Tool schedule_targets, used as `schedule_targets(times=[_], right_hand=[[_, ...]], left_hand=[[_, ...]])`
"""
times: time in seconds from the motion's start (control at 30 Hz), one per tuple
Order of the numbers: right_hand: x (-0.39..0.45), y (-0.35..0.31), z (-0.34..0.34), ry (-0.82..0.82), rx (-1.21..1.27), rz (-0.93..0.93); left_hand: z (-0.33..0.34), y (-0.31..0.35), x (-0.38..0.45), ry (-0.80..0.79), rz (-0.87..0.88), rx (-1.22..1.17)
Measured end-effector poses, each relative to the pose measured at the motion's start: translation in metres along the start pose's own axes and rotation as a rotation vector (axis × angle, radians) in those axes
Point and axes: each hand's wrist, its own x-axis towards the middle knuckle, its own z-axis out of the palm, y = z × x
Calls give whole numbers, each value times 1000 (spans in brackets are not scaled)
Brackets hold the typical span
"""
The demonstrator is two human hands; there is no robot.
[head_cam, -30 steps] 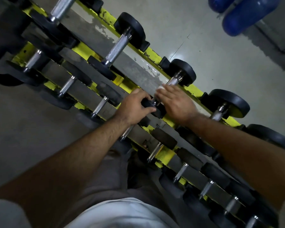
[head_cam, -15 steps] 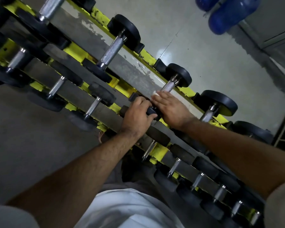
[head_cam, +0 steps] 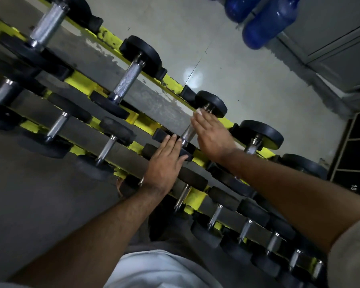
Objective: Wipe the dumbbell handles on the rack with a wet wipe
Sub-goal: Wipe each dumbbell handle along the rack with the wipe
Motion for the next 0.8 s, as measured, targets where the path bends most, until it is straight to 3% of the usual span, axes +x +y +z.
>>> schedule_targets(times=[0.1,0.23,0.37,0.53,0.67,0.8], right_hand=[[-2,-3,1,-38,-13,-139],[7,9,-10,-9,-8,39],[0,-11,1,-68,2,-140],[6,-2,-4,24,27,74],[-1,-3,6,28,-46,-170],[6,1,-7,8,-153,19]], left_hand=[[1,-3,1,30,61,95],[6,-9,1,42,100,158],[8,-16,3,21,153,135],[14,-25,6,44,202,76],[18,-24,4,61,207,73],[20,-27,4,70,213,87]])
